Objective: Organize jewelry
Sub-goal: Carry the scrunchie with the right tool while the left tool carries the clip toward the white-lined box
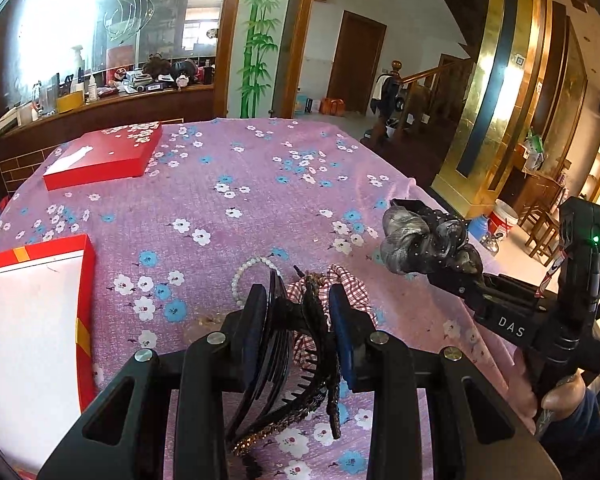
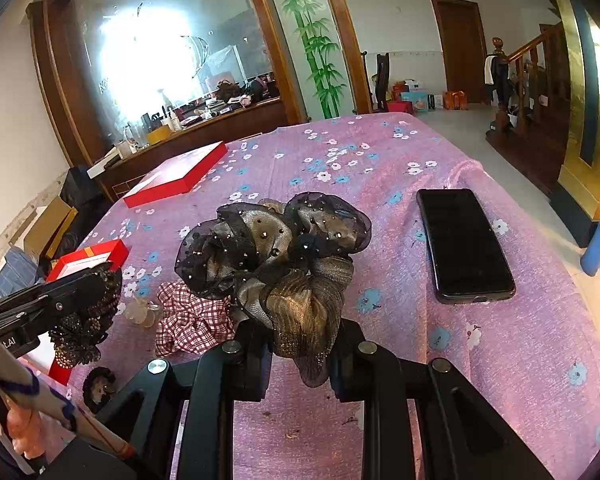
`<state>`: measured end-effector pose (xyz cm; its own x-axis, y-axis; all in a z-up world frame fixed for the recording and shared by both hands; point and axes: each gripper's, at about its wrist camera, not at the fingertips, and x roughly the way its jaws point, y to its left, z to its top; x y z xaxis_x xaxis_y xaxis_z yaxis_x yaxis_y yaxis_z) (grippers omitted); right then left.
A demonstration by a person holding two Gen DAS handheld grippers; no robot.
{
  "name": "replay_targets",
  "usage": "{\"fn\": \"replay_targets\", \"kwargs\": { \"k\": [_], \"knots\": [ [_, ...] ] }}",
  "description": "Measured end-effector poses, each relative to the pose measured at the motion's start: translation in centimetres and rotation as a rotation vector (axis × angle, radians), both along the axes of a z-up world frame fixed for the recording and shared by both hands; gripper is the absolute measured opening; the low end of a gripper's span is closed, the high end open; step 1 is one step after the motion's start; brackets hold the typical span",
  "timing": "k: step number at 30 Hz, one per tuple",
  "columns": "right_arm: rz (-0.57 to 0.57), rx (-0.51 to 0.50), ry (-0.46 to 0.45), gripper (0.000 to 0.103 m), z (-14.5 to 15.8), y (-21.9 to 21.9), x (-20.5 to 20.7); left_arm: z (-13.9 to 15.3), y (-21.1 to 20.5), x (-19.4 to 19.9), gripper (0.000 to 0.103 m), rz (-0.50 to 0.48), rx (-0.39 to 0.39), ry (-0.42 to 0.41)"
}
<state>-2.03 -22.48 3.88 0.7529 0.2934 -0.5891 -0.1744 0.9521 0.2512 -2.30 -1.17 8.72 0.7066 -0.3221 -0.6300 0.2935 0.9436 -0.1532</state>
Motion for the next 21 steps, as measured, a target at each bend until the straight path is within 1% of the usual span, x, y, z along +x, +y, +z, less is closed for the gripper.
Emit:
{"fn": "replay_targets", "kwargs": {
  "k": [6, 13, 21],
  "knots": [
    [-0.001, 0.000, -0.004, 0.024, 0.0, 0.0, -0.1, 0.2, 0.0, -0.2, 0.031, 0.005, -0.003, -0.002],
    [-0.005, -0.003, -0.001, 0.024, 0.0, 0.0, 0.0, 0.2, 1.1, -0.9, 0.031, 0.027, -0.012, 0.000],
    [-0.057, -0.006, 0.009, 0.024, -0.1, -0.3, 0.2, 1.0, 3.1, -2.0, 0.031, 0.051, -0.048, -0.011]
  ]
}}
